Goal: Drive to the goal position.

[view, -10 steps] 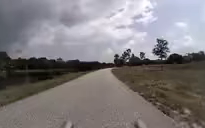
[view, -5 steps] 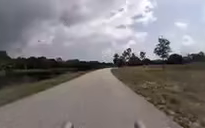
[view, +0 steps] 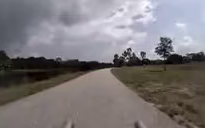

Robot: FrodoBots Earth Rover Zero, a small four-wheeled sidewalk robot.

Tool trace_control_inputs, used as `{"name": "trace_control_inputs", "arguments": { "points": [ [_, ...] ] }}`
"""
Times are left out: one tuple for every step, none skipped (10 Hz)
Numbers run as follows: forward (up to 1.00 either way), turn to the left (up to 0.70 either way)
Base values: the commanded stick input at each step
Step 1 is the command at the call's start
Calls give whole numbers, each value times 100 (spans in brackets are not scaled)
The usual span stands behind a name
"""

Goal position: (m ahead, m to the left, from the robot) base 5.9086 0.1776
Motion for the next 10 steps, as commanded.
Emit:
{"name": "trace_control_inputs", "arguments": {
  "points": [
    [85,0],
    [85,0],
    [85,0],
    [85,0],
    [85,0],
    [85,0],
    [85,0],
    [85,0],
    [85,0],
    [85,0]
  ]
}}
